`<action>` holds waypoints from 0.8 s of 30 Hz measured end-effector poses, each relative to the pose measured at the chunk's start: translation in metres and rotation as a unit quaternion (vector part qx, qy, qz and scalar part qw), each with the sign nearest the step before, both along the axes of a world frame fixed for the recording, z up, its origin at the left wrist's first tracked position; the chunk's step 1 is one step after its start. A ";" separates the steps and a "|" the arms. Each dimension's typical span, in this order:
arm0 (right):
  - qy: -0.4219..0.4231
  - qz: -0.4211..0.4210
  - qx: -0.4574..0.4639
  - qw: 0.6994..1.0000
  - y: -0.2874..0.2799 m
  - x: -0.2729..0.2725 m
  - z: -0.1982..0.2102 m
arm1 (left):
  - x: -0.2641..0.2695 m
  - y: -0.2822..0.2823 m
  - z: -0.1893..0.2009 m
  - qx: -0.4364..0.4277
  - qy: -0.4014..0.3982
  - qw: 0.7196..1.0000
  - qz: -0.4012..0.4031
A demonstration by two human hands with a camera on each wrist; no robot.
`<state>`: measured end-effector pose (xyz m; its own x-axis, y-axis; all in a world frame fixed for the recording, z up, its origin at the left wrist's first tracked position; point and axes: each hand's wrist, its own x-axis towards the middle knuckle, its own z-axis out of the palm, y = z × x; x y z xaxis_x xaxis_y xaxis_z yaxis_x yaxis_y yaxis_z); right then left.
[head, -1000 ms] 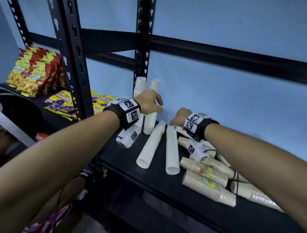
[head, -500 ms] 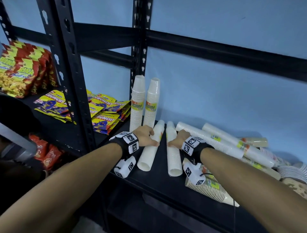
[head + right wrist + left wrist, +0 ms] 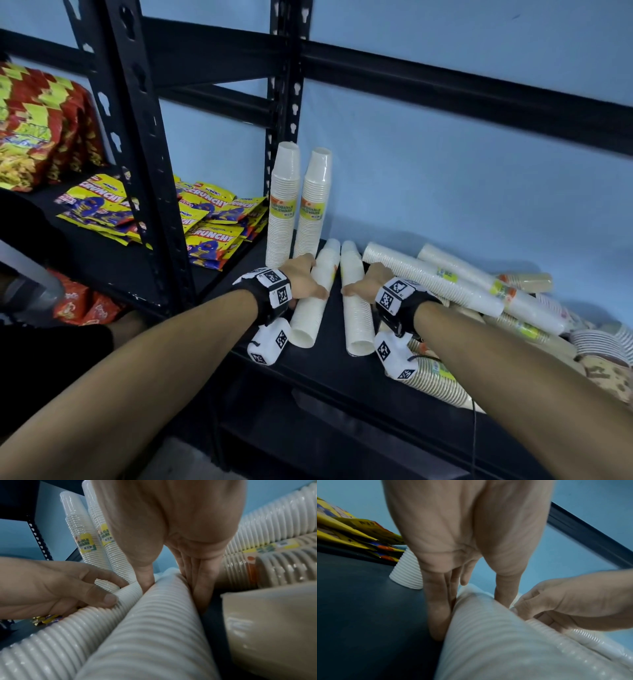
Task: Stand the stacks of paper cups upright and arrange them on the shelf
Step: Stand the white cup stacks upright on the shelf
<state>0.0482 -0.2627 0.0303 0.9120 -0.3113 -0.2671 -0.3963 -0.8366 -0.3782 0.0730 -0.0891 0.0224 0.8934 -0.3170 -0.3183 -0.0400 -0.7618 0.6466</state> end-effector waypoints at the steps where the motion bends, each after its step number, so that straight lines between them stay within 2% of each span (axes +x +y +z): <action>1: 0.000 -0.003 0.015 1.000 0.000 -0.001 0.001 | -0.001 0.000 0.001 -0.003 0.006 1.000 0.002; 8: -0.052 -0.038 0.105 0.992 -0.005 -0.012 0.015 | -0.009 0.001 0.018 -0.063 0.017 0.998 0.023; 12: -0.087 -0.039 0.167 0.981 -0.008 -0.021 0.037 | -0.012 -0.004 0.035 -0.120 0.013 0.992 0.028; 20: -0.191 0.003 0.272 0.943 -0.010 -0.026 0.056 | -0.012 -0.013 0.055 -0.151 -0.082 0.985 -0.001; 24: -0.192 0.005 0.275 0.942 -0.010 -0.019 0.047 | -0.009 -0.012 0.048 -0.147 -0.127 0.981 -0.003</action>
<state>0.0295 -0.2728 0.0777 0.9763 -0.2132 -0.0363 -0.1361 -0.4752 -0.8693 0.0636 -0.1011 0.0703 0.9300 -0.3670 0.0216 -0.2328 -0.5424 0.8072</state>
